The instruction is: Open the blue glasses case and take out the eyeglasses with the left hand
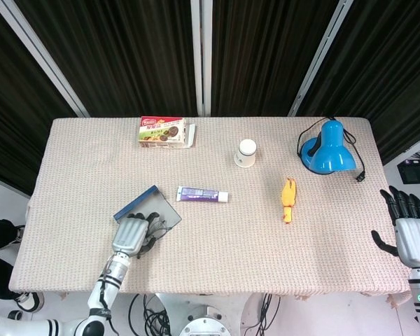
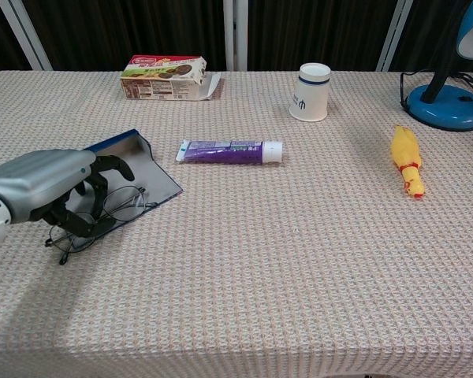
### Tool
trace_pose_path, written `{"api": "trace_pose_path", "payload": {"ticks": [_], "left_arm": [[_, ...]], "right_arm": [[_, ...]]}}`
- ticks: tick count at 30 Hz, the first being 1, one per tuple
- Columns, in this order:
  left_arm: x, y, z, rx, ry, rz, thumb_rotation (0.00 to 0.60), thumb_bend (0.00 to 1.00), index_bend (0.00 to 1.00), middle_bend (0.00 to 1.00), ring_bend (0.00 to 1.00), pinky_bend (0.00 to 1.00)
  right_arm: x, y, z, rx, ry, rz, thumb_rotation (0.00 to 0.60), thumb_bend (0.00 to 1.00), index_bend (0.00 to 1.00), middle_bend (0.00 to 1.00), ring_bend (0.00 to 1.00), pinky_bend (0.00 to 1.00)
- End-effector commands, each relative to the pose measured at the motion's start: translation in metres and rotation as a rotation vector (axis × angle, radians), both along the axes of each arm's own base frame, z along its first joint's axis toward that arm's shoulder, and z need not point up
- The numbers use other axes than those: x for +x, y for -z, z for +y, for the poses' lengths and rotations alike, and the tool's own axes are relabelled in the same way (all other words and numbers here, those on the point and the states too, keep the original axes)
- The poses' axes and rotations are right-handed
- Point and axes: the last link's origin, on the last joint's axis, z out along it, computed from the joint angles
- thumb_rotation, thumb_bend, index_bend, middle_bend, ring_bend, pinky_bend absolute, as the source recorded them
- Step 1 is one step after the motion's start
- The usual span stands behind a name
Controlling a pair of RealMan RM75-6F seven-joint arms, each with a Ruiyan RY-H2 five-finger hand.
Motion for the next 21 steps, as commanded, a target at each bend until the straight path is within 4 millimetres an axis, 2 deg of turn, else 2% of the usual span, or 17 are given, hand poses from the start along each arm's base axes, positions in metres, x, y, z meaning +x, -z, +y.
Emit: {"api": "trace_pose_path", "payload": {"ticks": [1, 21], "left_arm": [[0.001, 0.0, -0.001, -0.001, 0.013, 0.007, 0.6, 0.35, 0.26, 0.62, 0.39, 0.39], [0.013, -0.007, -0.004, 0.009, 0.083, -0.048, 0.6, 0.39, 0.3, 0.75, 0.53, 0.5]], "right_arm": [[0.0, 0.0, 0.0, 0.002, 0.001, 0.0, 0.6, 0.24, 0.0, 0.0, 0.0, 0.0], [0.0, 0.001, -0.001, 0.002, 0.003, 0.002, 0.6, 0.24, 0.0, 0.0, 0.0, 0.0]]}}
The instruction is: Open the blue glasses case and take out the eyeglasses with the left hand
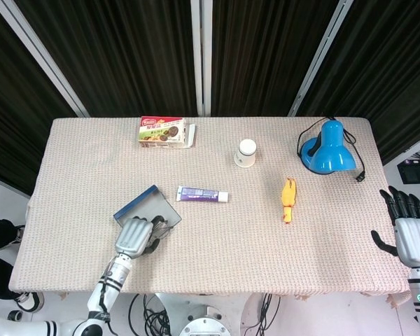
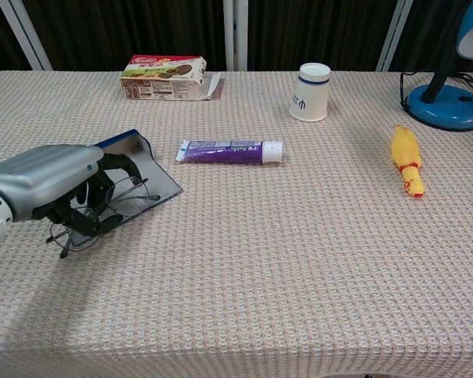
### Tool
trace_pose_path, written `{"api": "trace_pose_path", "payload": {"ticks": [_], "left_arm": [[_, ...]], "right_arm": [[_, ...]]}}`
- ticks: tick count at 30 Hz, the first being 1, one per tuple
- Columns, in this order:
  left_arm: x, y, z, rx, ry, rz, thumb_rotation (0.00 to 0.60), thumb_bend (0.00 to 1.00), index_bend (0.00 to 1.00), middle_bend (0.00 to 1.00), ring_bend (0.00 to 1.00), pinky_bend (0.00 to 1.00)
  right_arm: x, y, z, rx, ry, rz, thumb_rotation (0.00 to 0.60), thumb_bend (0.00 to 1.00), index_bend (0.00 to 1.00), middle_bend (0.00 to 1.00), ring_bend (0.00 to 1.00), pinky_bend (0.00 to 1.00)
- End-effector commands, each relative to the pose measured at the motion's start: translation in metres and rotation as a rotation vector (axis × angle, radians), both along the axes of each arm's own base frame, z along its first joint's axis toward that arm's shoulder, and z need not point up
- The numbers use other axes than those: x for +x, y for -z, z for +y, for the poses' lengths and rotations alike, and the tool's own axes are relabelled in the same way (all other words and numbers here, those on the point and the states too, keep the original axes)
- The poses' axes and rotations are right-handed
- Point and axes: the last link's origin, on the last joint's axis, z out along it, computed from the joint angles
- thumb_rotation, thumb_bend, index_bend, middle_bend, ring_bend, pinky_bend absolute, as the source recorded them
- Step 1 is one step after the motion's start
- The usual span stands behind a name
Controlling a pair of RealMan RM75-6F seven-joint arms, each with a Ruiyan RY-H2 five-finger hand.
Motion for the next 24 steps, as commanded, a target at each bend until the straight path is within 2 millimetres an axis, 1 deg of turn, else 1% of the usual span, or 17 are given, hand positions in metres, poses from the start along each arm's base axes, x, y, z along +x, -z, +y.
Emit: {"api": "trace_pose_path", "payload": {"ticks": [1, 5, 8, 10, 15, 18, 24], "left_arm": [[0.003, -0.002, -0.001, -0.001, 0.008, -0.014, 0.6, 0.39, 0.3, 0.75, 0.53, 0.5], [0.011, -0.006, 0.0, -0.003, 0.028, -0.041, 0.6, 0.39, 0.3, 0.75, 0.53, 0.5], [0.021, -0.006, 0.001, -0.027, 0.061, -0.057, 0.6, 0.39, 0.3, 0.75, 0.53, 0.5], [0.032, -0.002, 0.002, -0.053, 0.102, -0.062, 0.6, 0.39, 0.3, 0.75, 0.53, 0.5], [0.061, 0.011, 0.008, -0.128, 0.175, -0.088, 0.6, 0.39, 0.3, 0.75, 0.53, 0.5], [0.073, 0.021, 0.012, -0.164, 0.204, -0.098, 0.6, 0.39, 0.3, 0.75, 0.53, 0.5], [0.085, 0.04, 0.019, -0.219, 0.222, -0.118, 0.6, 0.39, 0.3, 0.75, 0.53, 0.5]], "right_arm": [[0.0, 0.0, 0.0, 0.0, 0.0, 0.0, 0.6, 0.24, 0.0, 0.0, 0.0, 0.0], [0.0, 0.0, 0.0, -0.002, 0.0, -0.001, 0.6, 0.24, 0.0, 0.0, 0.0, 0.0], [0.0, -0.001, 0.0, -0.005, -0.001, -0.001, 0.6, 0.24, 0.0, 0.0, 0.0, 0.0], [0.0, -0.001, 0.0, -0.006, 0.0, -0.002, 0.6, 0.24, 0.0, 0.0, 0.0, 0.0], [0.0, -0.002, 0.0, -0.008, 0.002, -0.003, 0.6, 0.24, 0.0, 0.0, 0.0, 0.0], [0.0, -0.004, 0.0, -0.015, 0.001, -0.004, 0.6, 0.24, 0.0, 0.0, 0.0, 0.0], [-0.003, -0.007, 0.0, -0.024, 0.01, -0.006, 0.6, 0.24, 0.0, 0.0, 0.0, 0.0]]}}
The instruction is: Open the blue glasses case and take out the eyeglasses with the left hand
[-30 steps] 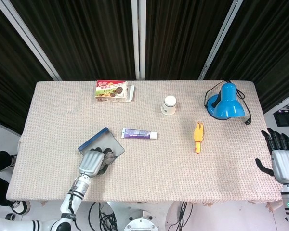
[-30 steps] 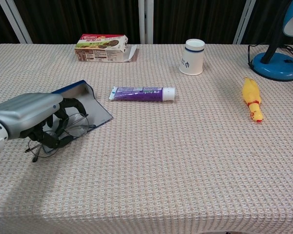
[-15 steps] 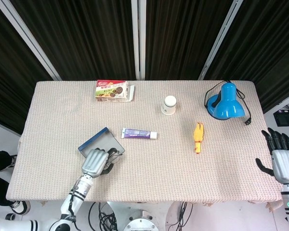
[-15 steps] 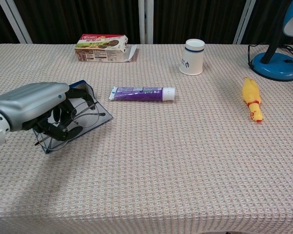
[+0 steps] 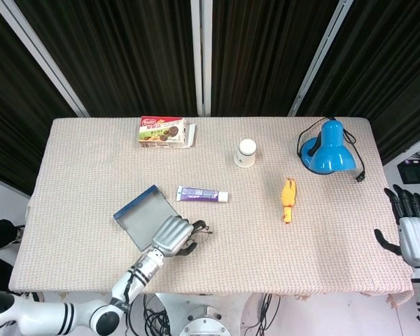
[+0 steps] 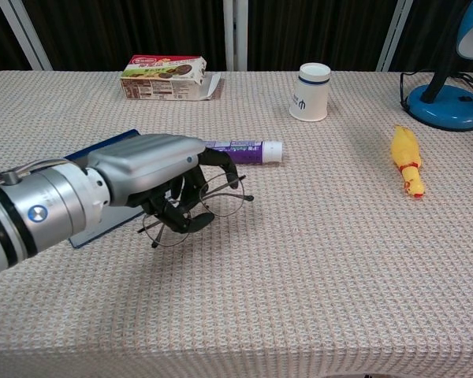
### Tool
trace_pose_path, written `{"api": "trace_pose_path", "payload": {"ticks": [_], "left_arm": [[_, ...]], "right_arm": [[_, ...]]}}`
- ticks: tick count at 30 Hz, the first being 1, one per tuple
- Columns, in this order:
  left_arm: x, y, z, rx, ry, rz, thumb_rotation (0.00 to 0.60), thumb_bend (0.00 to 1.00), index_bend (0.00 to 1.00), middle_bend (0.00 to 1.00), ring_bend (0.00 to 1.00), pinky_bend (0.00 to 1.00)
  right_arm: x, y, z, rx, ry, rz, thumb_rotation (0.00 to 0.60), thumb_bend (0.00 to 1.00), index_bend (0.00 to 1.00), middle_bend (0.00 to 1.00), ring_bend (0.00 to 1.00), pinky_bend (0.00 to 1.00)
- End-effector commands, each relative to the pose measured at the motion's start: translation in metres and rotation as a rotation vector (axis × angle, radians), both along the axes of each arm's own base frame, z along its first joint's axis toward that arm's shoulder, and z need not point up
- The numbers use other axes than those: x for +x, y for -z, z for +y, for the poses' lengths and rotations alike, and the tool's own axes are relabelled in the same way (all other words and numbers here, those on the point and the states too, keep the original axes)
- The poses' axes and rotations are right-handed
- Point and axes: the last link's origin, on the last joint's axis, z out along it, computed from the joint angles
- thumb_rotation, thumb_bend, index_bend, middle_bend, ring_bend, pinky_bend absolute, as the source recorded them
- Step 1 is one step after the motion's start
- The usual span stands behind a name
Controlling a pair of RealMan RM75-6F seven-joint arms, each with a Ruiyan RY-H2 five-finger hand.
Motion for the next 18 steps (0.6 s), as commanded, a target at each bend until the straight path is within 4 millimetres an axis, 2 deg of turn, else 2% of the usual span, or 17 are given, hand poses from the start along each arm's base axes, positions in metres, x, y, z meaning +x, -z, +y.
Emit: {"api": "trace_pose_path", "payload": {"ticks": [1, 6, 8, 11, 14, 18], "left_arm": [[0.007, 0.011, 0.003, -0.031, -0.002, -0.014, 0.6, 0.39, 0.3, 0.75, 0.53, 0.5], [0.013, 0.024, 0.005, -0.059, -0.005, -0.027, 0.6, 0.39, 0.31, 0.73, 0.51, 0.5], [0.015, 0.026, 0.006, -0.06, 0.005, -0.029, 0.6, 0.38, 0.3, 0.67, 0.47, 0.48], [0.017, 0.027, 0.005, -0.058, 0.031, -0.03, 0.6, 0.36, 0.27, 0.48, 0.35, 0.44], [0.015, 0.026, 0.004, -0.056, 0.051, -0.026, 0.6, 0.36, 0.25, 0.36, 0.26, 0.4], [0.011, 0.025, 0.001, -0.064, 0.054, -0.022, 0.6, 0.35, 0.22, 0.27, 0.19, 0.36]], "right_arm": [[-0.001, 0.0, 0.0, -0.001, 0.003, 0.0, 0.6, 0.24, 0.0, 0.0, 0.0, 0.0], [-0.002, 0.0, 0.0, 0.001, 0.007, -0.002, 0.6, 0.24, 0.0, 0.0, 0.0, 0.0], [-0.001, 0.0, -0.001, 0.0, 0.004, -0.002, 0.6, 0.24, 0.0, 0.0, 0.0, 0.0], [-0.001, -0.001, 0.0, -0.004, 0.002, -0.002, 0.6, 0.24, 0.0, 0.0, 0.0, 0.0], [-0.002, -0.002, 0.0, -0.008, 0.005, -0.002, 0.6, 0.24, 0.0, 0.0, 0.0, 0.0], [-0.002, -0.002, 0.0, -0.006, 0.006, -0.002, 0.6, 0.24, 0.0, 0.0, 0.0, 0.0]]}}
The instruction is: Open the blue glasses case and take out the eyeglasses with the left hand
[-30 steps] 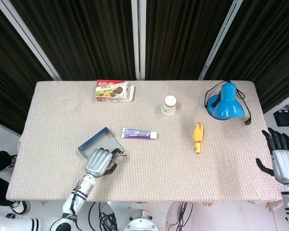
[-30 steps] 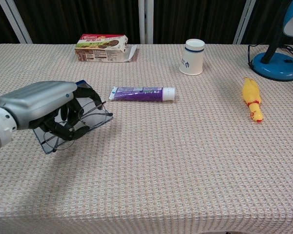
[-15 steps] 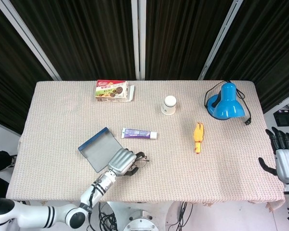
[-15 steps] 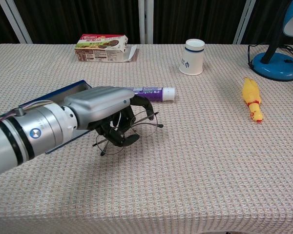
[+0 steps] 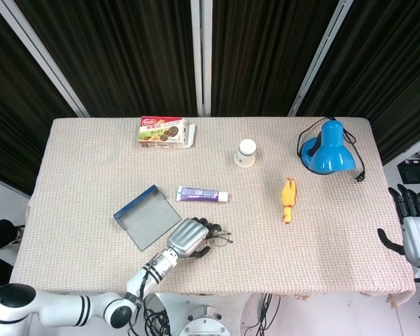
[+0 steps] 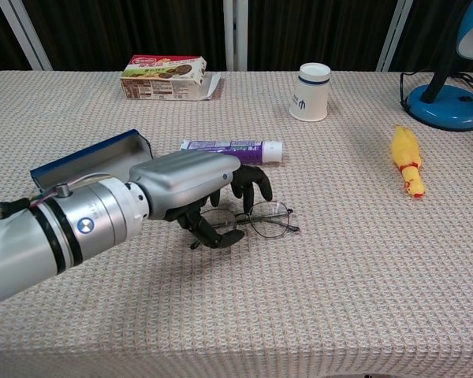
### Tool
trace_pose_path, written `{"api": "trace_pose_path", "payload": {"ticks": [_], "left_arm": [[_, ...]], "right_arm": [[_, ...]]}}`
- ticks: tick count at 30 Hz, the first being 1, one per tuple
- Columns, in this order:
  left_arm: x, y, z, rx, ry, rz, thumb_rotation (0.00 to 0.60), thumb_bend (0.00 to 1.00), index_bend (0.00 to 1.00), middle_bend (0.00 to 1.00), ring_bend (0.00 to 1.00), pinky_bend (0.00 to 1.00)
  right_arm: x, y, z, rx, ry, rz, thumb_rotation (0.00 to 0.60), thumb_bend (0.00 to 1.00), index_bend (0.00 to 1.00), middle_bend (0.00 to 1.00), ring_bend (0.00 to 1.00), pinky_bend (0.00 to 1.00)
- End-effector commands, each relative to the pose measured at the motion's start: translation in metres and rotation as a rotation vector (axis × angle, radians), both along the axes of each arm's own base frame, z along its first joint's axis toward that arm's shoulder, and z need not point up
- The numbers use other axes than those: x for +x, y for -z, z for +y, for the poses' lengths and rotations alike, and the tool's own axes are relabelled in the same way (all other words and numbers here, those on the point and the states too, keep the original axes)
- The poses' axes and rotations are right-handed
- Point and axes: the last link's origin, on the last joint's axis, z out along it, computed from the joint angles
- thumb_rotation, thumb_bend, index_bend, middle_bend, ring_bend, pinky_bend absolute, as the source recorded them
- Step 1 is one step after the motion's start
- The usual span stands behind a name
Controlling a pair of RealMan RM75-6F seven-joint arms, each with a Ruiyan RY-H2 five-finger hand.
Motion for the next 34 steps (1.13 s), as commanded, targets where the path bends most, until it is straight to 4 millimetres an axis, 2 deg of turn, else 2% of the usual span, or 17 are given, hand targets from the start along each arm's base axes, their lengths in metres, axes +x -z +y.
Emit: {"api": "trace_pose_path", "payload": {"ticks": [1, 4, 7, 11, 14, 16, 20, 24, 27, 30, 34], "left_arm": [[-0.002, -0.001, -0.001, -0.001, 0.003, 0.005, 0.6, 0.35, 0.2, 0.24, 0.17, 0.34], [-0.001, -0.004, -0.001, 0.009, 0.015, 0.004, 0.6, 0.35, 0.16, 0.13, 0.09, 0.28], [0.002, -0.013, 0.0, 0.046, 0.038, -0.012, 0.6, 0.35, 0.13, 0.06, 0.03, 0.23], [0.0, -0.035, 0.002, 0.128, 0.056, -0.043, 0.6, 0.34, 0.13, 0.05, 0.03, 0.21], [-0.011, -0.064, 0.007, 0.242, 0.065, -0.052, 0.6, 0.34, 0.13, 0.06, 0.02, 0.2], [-0.028, -0.089, 0.01, 0.332, 0.046, -0.05, 0.6, 0.34, 0.13, 0.06, 0.02, 0.19], [-0.075, -0.143, 0.012, 0.497, -0.035, -0.018, 0.6, 0.31, 0.12, 0.06, 0.02, 0.18], [-0.131, -0.194, -0.002, 0.611, -0.174, 0.039, 0.6, 0.25, 0.1, 0.01, 0.0, 0.11], [-0.164, -0.223, -0.016, 0.673, -0.231, 0.1, 0.6, 0.22, 0.1, 0.0, 0.0, 0.06], [-0.19, -0.243, -0.027, 0.693, -0.28, 0.15, 0.6, 0.22, 0.1, 0.0, 0.0, 0.05], [-0.212, -0.257, -0.036, 0.676, -0.342, 0.188, 0.6, 0.22, 0.09, 0.0, 0.0, 0.04]], "right_arm": [[0.0, 0.0, 0.0, 0.001, 0.0, 0.001, 0.6, 0.24, 0.0, 0.0, 0.0, 0.0], [0.001, 0.0, 0.0, 0.001, -0.002, 0.001, 0.6, 0.24, 0.0, 0.0, 0.0, 0.0], [0.001, 0.0, 0.0, 0.0, -0.002, 0.001, 0.6, 0.24, 0.0, 0.0, 0.0, 0.0], [0.002, 0.001, -0.001, -0.001, -0.003, 0.001, 0.6, 0.24, 0.0, 0.0, 0.0, 0.0], [0.002, 0.001, -0.001, -0.004, -0.008, 0.0, 0.6, 0.24, 0.0, 0.0, 0.0, 0.0], [0.003, 0.001, -0.001, -0.008, -0.015, 0.0, 0.6, 0.24, 0.0, 0.0, 0.0, 0.0], [0.006, 0.001, 0.0, -0.012, -0.032, 0.009, 0.6, 0.24, 0.0, 0.0, 0.0, 0.0], [0.011, 0.002, 0.004, -0.022, -0.058, 0.017, 0.6, 0.24, 0.0, 0.0, 0.0, 0.0], [0.011, 0.005, 0.007, -0.027, -0.062, 0.02, 0.6, 0.23, 0.0, 0.0, 0.0, 0.0], [0.01, 0.008, 0.009, -0.02, -0.054, 0.023, 0.6, 0.23, 0.0, 0.0, 0.0, 0.0], [0.011, 0.01, 0.009, -0.015, -0.05, 0.026, 0.6, 0.22, 0.0, 0.0, 0.0, 0.0]]}}
